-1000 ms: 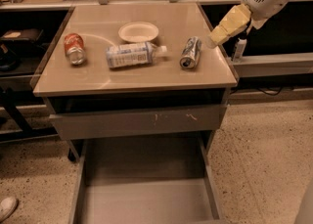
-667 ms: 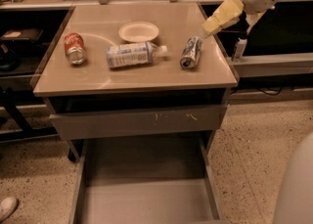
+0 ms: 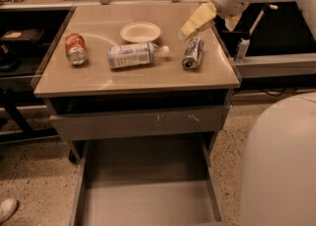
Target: Place redbull can into middle drawer
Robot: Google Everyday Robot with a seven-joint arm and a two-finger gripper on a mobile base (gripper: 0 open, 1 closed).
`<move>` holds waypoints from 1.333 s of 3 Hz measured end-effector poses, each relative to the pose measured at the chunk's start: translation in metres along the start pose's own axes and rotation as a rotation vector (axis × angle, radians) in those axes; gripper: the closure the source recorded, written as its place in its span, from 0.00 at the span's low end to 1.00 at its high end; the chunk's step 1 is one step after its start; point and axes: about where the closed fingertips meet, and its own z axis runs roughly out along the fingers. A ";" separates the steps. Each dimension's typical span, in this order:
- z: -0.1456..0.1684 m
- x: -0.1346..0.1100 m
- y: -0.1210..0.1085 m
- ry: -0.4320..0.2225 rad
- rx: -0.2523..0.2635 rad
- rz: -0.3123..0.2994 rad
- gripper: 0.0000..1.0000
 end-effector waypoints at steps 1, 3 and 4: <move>0.002 -0.004 -0.001 -0.013 0.002 0.000 0.00; 0.043 -0.007 -0.002 0.040 -0.047 0.032 0.00; 0.079 -0.012 -0.001 0.088 -0.083 0.057 0.00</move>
Offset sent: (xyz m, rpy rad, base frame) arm 0.0145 0.0279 -0.0541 0.0410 0.1565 0.0341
